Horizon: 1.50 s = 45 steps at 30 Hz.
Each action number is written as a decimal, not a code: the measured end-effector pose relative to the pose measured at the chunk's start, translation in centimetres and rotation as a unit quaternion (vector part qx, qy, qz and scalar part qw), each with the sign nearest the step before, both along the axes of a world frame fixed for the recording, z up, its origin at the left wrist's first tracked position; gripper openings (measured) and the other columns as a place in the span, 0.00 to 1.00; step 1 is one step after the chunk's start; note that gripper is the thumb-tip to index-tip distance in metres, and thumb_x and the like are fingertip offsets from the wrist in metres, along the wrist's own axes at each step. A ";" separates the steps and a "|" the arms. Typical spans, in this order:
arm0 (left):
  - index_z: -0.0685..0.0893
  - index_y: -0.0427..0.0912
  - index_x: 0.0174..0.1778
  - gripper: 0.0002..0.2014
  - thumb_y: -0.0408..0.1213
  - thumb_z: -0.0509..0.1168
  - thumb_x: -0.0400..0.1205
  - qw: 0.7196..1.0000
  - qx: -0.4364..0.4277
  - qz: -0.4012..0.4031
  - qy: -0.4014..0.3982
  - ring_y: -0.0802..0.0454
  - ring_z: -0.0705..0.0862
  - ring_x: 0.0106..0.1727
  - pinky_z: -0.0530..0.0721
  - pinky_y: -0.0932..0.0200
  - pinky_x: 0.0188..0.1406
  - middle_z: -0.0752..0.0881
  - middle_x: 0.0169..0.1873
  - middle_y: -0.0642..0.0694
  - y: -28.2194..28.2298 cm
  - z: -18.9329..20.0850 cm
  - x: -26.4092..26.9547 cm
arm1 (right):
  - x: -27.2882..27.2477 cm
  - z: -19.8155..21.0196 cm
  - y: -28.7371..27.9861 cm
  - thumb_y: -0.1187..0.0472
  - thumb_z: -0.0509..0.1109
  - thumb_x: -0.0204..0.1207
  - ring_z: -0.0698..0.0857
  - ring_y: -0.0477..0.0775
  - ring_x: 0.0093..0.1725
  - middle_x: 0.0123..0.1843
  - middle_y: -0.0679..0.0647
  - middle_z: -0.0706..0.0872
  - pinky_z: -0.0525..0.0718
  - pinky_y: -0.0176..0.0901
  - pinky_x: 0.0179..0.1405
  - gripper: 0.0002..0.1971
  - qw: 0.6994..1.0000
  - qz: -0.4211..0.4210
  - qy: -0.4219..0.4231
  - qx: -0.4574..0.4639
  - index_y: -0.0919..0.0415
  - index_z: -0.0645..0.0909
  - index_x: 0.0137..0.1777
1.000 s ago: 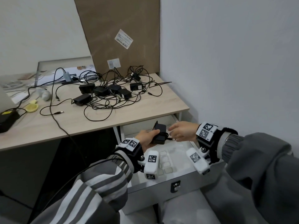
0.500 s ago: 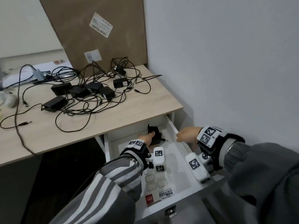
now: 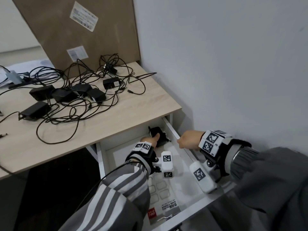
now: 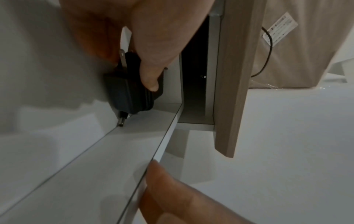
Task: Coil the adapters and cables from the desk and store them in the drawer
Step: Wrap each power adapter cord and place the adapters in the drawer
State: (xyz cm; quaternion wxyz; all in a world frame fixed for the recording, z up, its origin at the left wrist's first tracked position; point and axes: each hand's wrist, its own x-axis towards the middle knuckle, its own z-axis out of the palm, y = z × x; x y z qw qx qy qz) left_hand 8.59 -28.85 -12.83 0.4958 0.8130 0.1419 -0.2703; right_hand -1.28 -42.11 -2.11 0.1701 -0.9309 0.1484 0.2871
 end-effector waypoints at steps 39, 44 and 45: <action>0.83 0.40 0.45 0.09 0.29 0.57 0.84 0.968 -0.136 -0.017 -0.210 0.55 0.82 0.35 0.77 0.65 0.33 0.87 0.38 0.45 13.6 18.4 -6.6 | 2.1 8.3 8.0 0.63 0.67 0.77 0.85 0.61 0.56 0.61 0.64 0.85 0.76 0.34 0.30 0.17 0.962 -0.048 -0.206 0.172 0.68 0.81 0.65; 0.83 0.39 0.49 0.10 0.29 0.56 0.84 0.964 -0.108 0.019 -0.242 0.56 0.82 0.37 0.77 0.66 0.35 0.87 0.38 0.47 16.7 19.7 -4.1 | 6.3 10.5 10.6 0.65 0.64 0.80 0.84 0.48 0.39 0.49 0.56 0.86 0.77 0.37 0.35 0.13 0.964 -0.010 -0.179 0.197 0.71 0.82 0.60; 0.83 0.39 0.49 0.10 0.29 0.57 0.84 0.963 -0.105 0.026 -0.247 0.57 0.82 0.36 0.77 0.66 0.35 0.86 0.37 0.48 17.2 20.0 -3.4 | 7.2 10.9 10.8 0.64 0.64 0.80 0.84 0.48 0.39 0.49 0.55 0.86 0.77 0.37 0.35 0.13 0.964 -0.007 -0.179 0.195 0.70 0.83 0.60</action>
